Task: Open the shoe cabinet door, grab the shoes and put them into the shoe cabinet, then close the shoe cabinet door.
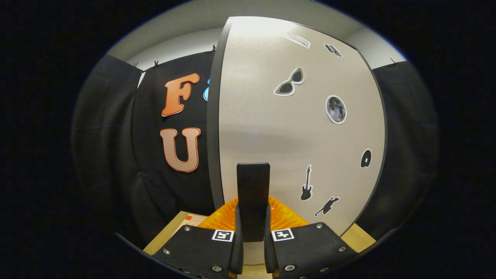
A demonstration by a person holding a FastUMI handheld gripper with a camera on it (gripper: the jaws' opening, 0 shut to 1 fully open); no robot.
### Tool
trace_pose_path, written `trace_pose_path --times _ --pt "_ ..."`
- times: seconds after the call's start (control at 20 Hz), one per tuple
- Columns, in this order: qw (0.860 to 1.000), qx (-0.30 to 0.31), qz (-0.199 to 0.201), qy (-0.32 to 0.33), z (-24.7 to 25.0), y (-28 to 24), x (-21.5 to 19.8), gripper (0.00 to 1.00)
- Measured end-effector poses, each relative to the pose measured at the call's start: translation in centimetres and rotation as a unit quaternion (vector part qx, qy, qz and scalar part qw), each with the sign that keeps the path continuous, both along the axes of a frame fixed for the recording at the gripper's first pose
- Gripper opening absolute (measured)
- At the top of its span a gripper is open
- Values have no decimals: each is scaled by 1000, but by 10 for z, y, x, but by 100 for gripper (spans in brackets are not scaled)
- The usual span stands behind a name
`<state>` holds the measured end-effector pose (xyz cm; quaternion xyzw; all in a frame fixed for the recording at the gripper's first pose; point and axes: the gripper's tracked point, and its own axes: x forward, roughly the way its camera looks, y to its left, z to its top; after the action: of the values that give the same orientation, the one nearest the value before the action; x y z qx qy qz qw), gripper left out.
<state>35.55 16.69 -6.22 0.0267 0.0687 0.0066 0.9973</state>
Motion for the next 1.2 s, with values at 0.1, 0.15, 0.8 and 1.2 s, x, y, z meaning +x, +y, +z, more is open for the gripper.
trace_pose_path --times 0.1,0.15,0.8,1.2 --pt "1000 10 -10 -1 1 -4 -8 21" --pt "1000 8 -14 -2 2 -7 -13 20" --pt "999 25 -43 -12 10 -53 -81 19" --pt "999 38 -27 -20 10 -81 -102 18"
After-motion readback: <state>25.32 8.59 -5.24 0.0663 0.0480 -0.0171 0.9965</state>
